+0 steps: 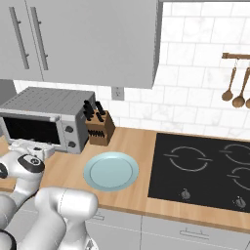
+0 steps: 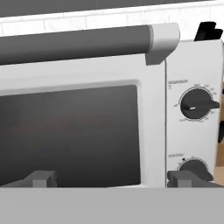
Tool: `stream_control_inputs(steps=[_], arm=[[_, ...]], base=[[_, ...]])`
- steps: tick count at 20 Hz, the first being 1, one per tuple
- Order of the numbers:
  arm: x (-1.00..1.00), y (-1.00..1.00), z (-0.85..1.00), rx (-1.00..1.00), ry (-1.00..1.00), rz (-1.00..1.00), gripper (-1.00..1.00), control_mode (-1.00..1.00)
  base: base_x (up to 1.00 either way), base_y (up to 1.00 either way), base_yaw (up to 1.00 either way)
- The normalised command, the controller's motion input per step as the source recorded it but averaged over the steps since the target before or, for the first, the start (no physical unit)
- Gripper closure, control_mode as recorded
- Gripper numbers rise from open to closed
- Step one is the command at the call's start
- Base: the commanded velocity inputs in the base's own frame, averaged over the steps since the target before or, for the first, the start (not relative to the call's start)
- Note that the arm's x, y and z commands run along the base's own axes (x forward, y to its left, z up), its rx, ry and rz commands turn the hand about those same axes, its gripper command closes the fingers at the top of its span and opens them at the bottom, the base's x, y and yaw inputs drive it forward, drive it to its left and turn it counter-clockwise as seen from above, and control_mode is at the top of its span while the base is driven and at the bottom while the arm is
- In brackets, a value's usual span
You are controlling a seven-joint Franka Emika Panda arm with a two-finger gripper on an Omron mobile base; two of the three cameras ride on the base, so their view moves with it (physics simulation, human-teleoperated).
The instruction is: Pick up the kebab skewer and baguette bread, and place them inside the toaster oven. Close the toaster oven door and start by setting the timer.
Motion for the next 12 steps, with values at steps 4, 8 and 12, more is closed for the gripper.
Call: stream_control_inputs(steps=[4,8,12], arm=[[0.03,-0.26,-0.31,0.03,-0.11,0.00,-1.00,-1.00],[0.03,-0.28,-0.21,0.03,-0.09,0.01,-1.00,-1.00],[0.00,-0.04,0.00,0.01,0.00,0.00,-1.00,-1.00]], base=[[0.00,0.00,0.00],[0.00,0.00,0.00],[0.00,0.00,0.00]])
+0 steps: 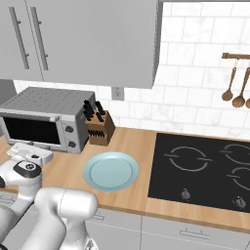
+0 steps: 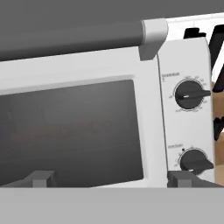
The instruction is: Pick up the kebab skewer and baguette bread, and place them inside the toaster oven. Close the toaster oven door and start by setting the timer.
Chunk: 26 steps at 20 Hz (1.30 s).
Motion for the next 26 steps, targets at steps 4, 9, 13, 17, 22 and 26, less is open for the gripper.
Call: stream_control_inputs(steps=[4,9,13,17,22,26], arm=[[0.00,0.00,0.00,0.00,0.00,0.00,-1.00,-1.00],[0.00,-0.02,0.05,0.00,0.02,0.00,-1.00,-1.00],[-0.13,-0.11,0.21,-0.01,0.00,0.00,-1.00,-1.00],[-0.41,-0.32,0.31,-0.01,0.00,0.00,-1.00,-1.00],[-0.24,-0.40,0.43,-0.02,0.01,0.00,-1.00,-1.00],[-0.01,-0.57,0.13,0.00,0.00,0.00,-1.00,-1.00]], base=[[0.00,0.00,0.00],[0.00,0.00,0.00],[0.00,0.00,0.00],[0.00,0.00,0.00],[0.00,0.00,0.00],[0.00,0.00,0.00]])
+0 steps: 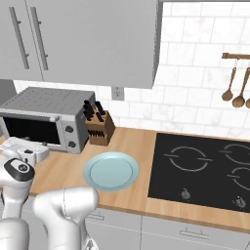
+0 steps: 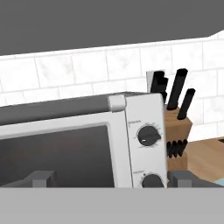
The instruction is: Pick up the kebab skewer and baguette bread, and place them inside the toaster oven. Close the toaster oven door and start by setting the timer.
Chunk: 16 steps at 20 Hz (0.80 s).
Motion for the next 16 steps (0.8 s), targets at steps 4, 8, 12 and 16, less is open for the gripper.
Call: stream_control_inputs(steps=[4,8,12,16], arm=[[0.00,-0.64,0.00,0.00,0.00,0.00,-1.00,-1.00],[0.00,-0.69,0.00,0.00,0.00,0.04,-1.00,-1.00],[0.09,-0.58,0.00,-0.01,0.00,0.12,-1.00,-1.00],[0.34,-0.43,0.00,0.00,0.00,0.13,-1.00,-1.00]], base=[[0.00,0.00,0.00],[0.00,0.00,0.00],[0.00,0.00,0.00],[0.00,0.00,0.00]])
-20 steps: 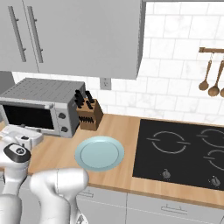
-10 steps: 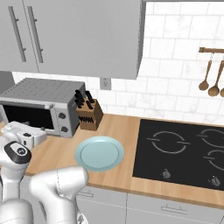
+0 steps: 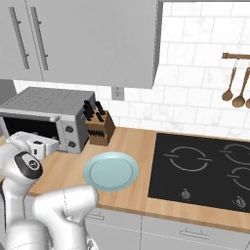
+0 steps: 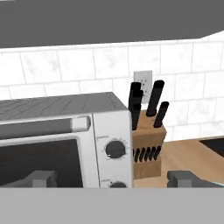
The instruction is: Pick up the kebab skewer and baguette bread, and place them inside the toaster oven. Close the toaster oven door and start by setting the timer.
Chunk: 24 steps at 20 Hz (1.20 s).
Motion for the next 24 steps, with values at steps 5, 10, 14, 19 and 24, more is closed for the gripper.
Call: stream_control_inputs(steps=[5,10,14,19,24], arm=[[0.39,-0.33,-0.02,0.00,0.00,0.16,-1.00,-1.00],[0.11,-0.06,-0.01,0.00,0.08,0.10,-1.00,-1.00],[0.00,0.00,-0.07,-0.05,0.16,0.07,-1.00,-1.00],[0.00,0.00,0.00,-0.05,0.24,0.02,-1.00,-1.00],[0.00,0.00,-0.06,-0.04,0.27,0.00,-1.00,-1.00]], base=[[0.00,0.00,0.00],[0.00,0.00,0.00],[0.00,0.00,0.00],[0.00,0.00,0.00],[0.00,0.00,0.00]])
